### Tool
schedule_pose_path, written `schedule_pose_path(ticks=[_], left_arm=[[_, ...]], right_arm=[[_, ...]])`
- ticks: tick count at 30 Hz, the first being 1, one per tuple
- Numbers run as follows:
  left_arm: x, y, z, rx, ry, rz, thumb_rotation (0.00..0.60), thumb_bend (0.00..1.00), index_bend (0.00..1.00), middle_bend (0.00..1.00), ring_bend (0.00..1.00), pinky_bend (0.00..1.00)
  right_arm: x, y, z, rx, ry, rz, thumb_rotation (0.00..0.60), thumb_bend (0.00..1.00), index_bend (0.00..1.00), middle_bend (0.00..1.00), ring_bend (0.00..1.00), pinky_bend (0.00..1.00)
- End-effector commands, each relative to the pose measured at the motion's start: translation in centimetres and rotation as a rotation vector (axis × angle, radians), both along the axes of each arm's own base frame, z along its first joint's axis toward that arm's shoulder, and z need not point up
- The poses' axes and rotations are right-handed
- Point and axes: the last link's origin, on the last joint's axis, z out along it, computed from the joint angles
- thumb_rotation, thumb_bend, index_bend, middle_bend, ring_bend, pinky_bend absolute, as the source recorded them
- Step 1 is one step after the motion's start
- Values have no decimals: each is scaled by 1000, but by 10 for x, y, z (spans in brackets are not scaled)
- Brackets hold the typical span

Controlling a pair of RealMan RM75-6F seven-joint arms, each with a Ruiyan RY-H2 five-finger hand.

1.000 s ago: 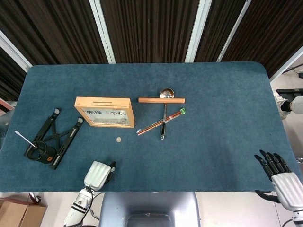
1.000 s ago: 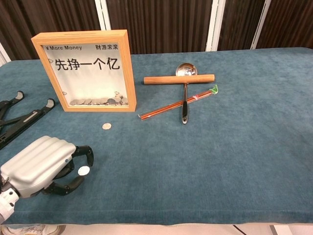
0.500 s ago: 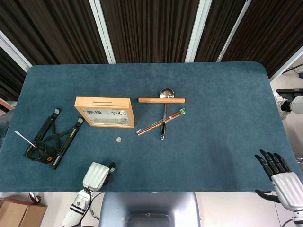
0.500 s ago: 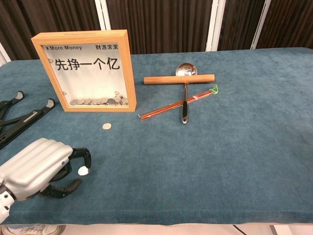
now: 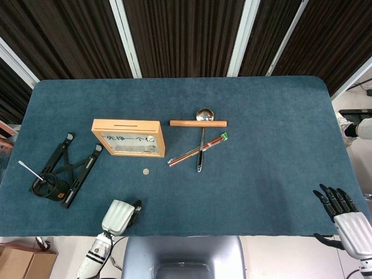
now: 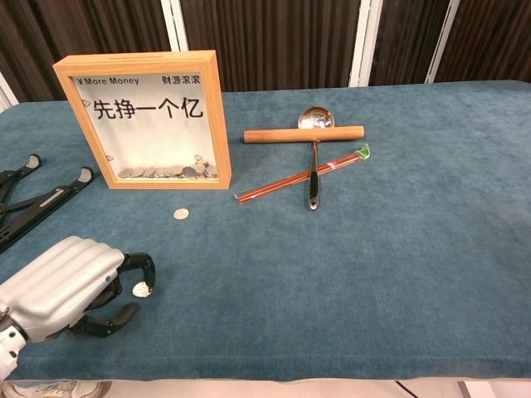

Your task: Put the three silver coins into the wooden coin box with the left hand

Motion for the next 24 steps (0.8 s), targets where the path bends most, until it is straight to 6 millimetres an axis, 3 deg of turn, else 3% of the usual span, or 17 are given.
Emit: schedule_pose_path(ticks=[1, 18, 24], left_arm=[[-1, 0, 0, 1, 2, 2, 600, 375, 433, 1000, 1000, 1000], [0, 4, -3, -1, 10, 3, 600, 376, 436, 1000, 1000, 1000], [-1, 6, -2, 6, 8, 3, 600, 374, 486, 1000, 1000, 1000]], right_arm=[[0, 0, 0, -1, 0, -1, 600, 149, 0, 0, 0, 0], [0, 1, 1, -3, -2, 1, 600, 149, 0, 0, 0, 0], [0, 1, 1, -3, -2, 2, 600, 149, 0, 0, 0, 0]])
